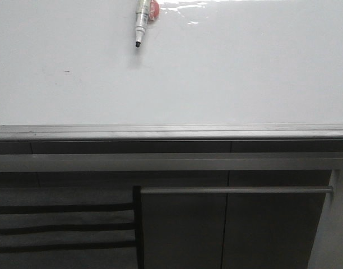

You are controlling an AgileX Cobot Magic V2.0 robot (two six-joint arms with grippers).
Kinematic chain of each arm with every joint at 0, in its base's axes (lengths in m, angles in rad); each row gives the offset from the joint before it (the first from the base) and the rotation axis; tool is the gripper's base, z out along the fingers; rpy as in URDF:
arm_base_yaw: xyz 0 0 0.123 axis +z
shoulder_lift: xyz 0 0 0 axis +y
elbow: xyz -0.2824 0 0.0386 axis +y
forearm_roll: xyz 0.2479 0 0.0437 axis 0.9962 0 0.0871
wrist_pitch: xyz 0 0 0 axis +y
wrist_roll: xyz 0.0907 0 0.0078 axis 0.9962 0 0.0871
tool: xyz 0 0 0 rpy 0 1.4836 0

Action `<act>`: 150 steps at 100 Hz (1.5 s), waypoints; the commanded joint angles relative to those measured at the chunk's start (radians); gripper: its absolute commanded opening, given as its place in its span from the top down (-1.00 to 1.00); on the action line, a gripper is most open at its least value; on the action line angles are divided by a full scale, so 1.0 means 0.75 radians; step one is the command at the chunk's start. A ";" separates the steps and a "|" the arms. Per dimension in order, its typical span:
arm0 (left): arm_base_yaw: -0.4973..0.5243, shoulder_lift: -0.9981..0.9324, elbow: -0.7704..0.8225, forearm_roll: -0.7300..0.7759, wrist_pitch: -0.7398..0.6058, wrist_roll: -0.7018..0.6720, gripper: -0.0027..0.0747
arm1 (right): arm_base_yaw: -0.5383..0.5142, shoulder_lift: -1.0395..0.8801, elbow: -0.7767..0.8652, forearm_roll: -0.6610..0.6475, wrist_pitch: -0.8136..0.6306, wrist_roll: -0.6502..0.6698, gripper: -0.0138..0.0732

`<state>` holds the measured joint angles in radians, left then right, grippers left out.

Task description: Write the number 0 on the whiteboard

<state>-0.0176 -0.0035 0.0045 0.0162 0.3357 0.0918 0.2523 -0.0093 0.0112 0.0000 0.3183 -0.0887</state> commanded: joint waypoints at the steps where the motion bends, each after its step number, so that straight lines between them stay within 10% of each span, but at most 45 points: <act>1: 0.003 -0.038 0.043 0.007 -0.073 -0.016 0.98 | -0.005 -0.026 0.017 0.000 -0.025 -0.011 0.79; 98: 0.003 -0.038 0.043 -0.009 -0.126 -0.016 0.98 | -0.005 -0.026 0.017 0.000 -0.214 -0.011 0.79; 110: 0.003 -0.038 0.043 -0.429 -0.280 -0.016 0.98 | -0.005 -0.026 0.017 0.042 -0.349 -0.011 0.79; 129: 0.003 -0.038 0.043 -1.141 -0.375 -0.016 0.98 | -0.005 -0.026 0.017 0.715 -0.583 0.088 0.79; 150: 0.003 -0.038 0.043 -1.341 -0.401 -0.016 0.98 | -0.005 -0.026 0.015 1.021 -0.598 0.088 0.79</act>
<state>-0.0176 -0.0035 0.0045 -0.9152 0.0884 0.0895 0.2523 -0.0093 0.0112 0.6862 -0.0570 -0.0250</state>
